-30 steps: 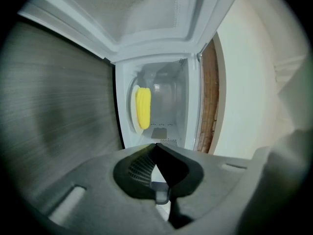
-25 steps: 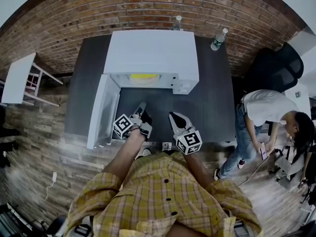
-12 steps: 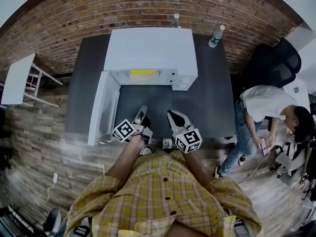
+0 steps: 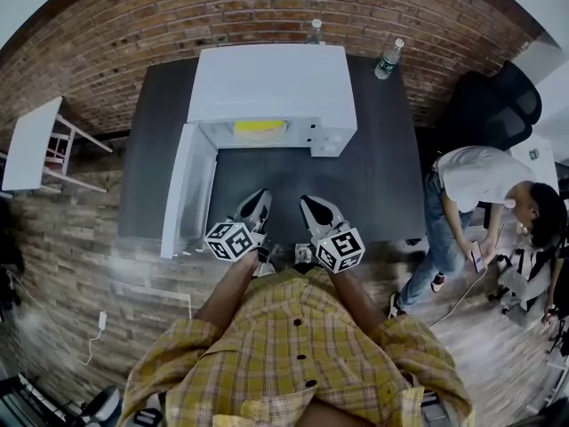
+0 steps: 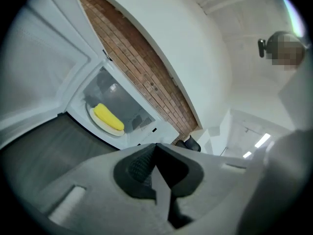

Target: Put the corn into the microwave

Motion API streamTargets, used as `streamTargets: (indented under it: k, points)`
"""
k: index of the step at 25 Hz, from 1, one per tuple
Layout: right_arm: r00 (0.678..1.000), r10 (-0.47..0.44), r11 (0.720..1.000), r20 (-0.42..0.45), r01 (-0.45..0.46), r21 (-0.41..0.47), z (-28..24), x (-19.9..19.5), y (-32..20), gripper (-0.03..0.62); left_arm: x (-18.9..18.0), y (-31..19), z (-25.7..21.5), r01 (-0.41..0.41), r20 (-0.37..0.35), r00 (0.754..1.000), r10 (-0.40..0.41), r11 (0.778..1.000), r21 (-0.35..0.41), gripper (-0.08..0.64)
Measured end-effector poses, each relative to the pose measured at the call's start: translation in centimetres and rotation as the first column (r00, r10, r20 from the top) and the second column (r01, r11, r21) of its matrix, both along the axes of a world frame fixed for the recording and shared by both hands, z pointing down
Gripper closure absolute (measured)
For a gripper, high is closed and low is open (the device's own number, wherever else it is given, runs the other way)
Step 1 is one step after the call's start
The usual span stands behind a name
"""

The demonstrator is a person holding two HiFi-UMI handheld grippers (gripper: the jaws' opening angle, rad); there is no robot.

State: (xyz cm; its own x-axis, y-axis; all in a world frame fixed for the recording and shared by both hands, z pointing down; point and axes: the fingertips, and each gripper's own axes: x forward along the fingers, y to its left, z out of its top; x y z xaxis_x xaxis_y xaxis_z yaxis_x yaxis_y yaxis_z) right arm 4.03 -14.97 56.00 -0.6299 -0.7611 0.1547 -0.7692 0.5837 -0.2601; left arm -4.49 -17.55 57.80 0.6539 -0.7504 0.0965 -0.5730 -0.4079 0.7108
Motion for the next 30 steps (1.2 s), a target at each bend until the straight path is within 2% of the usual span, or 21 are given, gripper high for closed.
streamTargets:
  k: [4, 8, 15, 22, 30]
  points:
    - [1.000, 0.008, 1.000, 0.004, -0.008, -0.003, 0.0, 0.1, 0.1, 0.589, 0.3, 0.5, -0.6, -0.027, 0.118, 0.993, 0.019, 0.997, 0.070, 0.563]
    - [1.000, 0.012, 1.000, 0.003, -0.012, 0.000, -0.1, 0.0, 0.1, 0.589, 0.6, 1.1, -1.0, -0.057, 0.217, 0.976, 0.029, 0.991, 0.123, 0.563]
    - [0.999, -0.002, 1.000, -0.032, 0.002, 0.016, -0.2, -0.9, 0.3, 0.589, 0.7, 1.8, -1.2, -0.100, 0.382, 0.924, 0.022, 0.978, 0.186, 0.565]
    - [0.999, -0.010, 1.000, -0.040, 0.011, 0.006, 0.1, -1.2, 0.2, 0.589, 0.6, 2.0, -1.4, -0.116, 0.480, 0.877, -0.007, 0.967, 0.227, 0.565]
    - [0.999, -0.014, 1.000, -0.045, 0.014, 0.003, 0.4, -1.5, -0.1, 0.591, 0.7, 1.7, -1.5, -0.131, 0.541, 0.841, -0.026, 0.959, 0.249, 0.565]
